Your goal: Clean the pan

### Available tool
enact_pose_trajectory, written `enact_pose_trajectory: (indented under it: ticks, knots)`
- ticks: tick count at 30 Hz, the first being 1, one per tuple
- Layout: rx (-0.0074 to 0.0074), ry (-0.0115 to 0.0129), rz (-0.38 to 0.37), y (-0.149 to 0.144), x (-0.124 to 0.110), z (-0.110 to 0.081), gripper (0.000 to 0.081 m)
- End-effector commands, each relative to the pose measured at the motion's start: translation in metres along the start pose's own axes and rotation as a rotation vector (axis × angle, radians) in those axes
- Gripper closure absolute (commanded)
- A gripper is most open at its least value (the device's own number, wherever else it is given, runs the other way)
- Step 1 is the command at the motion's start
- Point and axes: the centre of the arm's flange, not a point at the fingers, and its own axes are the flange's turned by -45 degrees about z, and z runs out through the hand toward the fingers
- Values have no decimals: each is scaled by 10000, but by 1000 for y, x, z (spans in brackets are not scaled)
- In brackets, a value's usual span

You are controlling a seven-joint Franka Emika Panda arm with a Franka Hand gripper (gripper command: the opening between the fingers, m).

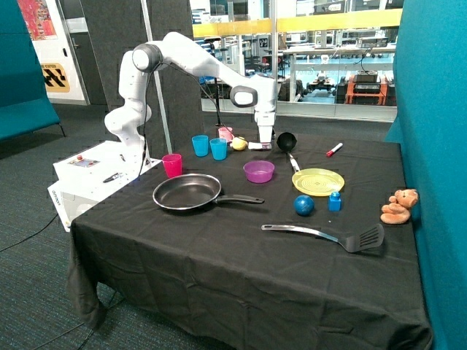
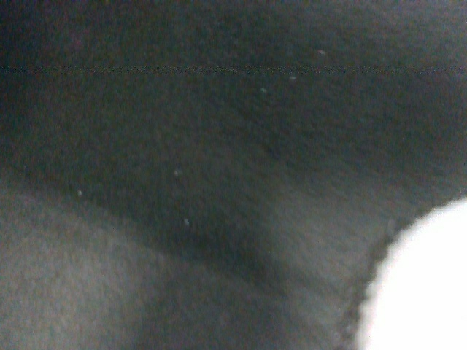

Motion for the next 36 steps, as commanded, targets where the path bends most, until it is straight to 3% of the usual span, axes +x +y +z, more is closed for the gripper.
enact_pose_trajectory:
  ticks: [1, 20, 36]
  knots:
    - [15, -29, 88, 14, -14, -30, 808]
    - [14, -29, 669, 51, -46, -71, 808]
    - [12, -30, 1903, 120, -102, -85, 808]
